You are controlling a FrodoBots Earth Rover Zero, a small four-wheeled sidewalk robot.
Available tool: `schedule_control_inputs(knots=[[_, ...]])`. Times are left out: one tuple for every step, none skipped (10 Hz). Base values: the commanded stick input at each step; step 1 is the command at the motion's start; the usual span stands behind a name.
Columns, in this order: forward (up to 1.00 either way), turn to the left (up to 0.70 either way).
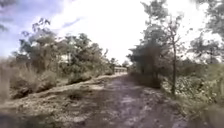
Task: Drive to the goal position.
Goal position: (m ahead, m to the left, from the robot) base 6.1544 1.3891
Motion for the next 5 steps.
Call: schedule_control_inputs(knots=[[1.0, 0.0], [1.0, 0.0], [1.0, 0.0], [1.0, 0.0], [1.0, 0.0]])
